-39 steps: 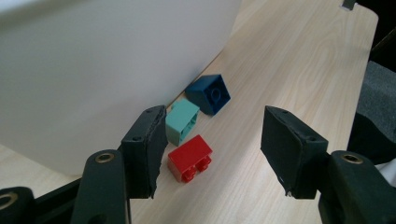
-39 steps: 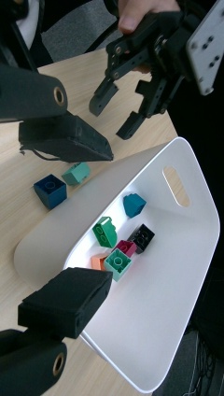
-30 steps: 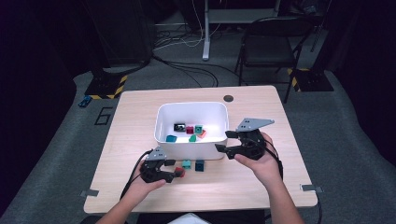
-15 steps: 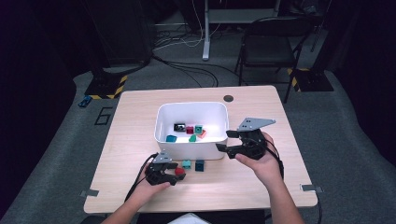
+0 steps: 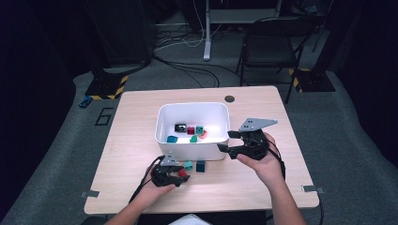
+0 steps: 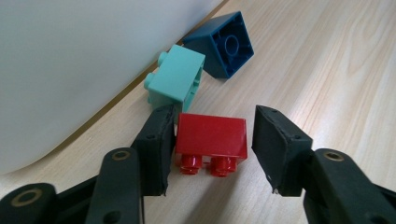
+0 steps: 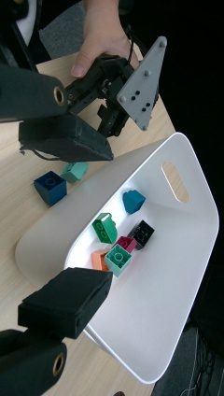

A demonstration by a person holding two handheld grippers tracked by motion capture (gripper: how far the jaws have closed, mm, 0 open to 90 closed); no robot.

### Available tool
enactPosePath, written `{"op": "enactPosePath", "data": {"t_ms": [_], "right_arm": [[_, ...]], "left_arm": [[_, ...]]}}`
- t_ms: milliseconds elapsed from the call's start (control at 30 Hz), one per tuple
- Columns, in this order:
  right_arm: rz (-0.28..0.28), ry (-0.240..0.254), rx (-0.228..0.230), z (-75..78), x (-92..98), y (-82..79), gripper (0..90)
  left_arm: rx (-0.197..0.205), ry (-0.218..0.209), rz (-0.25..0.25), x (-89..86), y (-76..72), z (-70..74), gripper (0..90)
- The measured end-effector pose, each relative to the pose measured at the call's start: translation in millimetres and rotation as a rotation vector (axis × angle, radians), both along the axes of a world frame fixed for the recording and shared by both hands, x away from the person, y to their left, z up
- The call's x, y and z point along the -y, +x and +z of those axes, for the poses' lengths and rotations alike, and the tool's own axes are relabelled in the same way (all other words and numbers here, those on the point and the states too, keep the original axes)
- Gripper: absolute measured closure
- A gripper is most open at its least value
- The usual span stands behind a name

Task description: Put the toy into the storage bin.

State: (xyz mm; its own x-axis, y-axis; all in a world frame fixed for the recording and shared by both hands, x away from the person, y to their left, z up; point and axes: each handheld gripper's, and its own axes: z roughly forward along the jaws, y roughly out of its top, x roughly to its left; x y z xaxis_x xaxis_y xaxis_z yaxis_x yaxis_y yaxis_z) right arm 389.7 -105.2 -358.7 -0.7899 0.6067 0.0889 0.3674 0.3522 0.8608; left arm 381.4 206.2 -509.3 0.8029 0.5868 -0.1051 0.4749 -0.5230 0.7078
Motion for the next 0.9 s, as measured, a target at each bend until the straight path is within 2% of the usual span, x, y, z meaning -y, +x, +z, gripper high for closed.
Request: {"op": "enactPosePath", "data": {"t_ms": [33,100,300,467,600,733,900], "right_arm": [[0.0,0.0,0.0,0.0,0.0,0.0,35.0],[0.0,0.0,0.0,-0.4,0.0,0.3,35.0],[0.001,-0.002,-0.004,-1.0,-0.9,0.5,35.0],[-0.003,0.001,-0.004,-0.8,-0.1,0.6,35.0],[-0.001,0.001,-0.003,-0.7,-0.1,0.4,35.0],[-0.004,0.002,-0.008,-0.6,-0.3,0.1,35.0],[-0.001,0.0,-0.005,-0.8,-0.2,0.5,35.0]], "left_arm": [[0.006,0.021,-0.021,-1.3,0.6,0.7,50.6],[0.004,0.021,-0.019,-1.6,-0.5,0.0,55.9],[0.01,0.021,-0.024,-2.5,-2.6,3.1,58.5],[0.015,0.017,-0.044,-1.6,-4.7,14.0,58.5],[0.023,0.017,-0.063,-1.9,-6.1,30.2,58.6],[0.036,-0.002,-0.066,-2.8,-7.9,50.3,58.5],[0.027,-0.042,-0.063,-6.4,-6.7,73.6,58.5]]}}
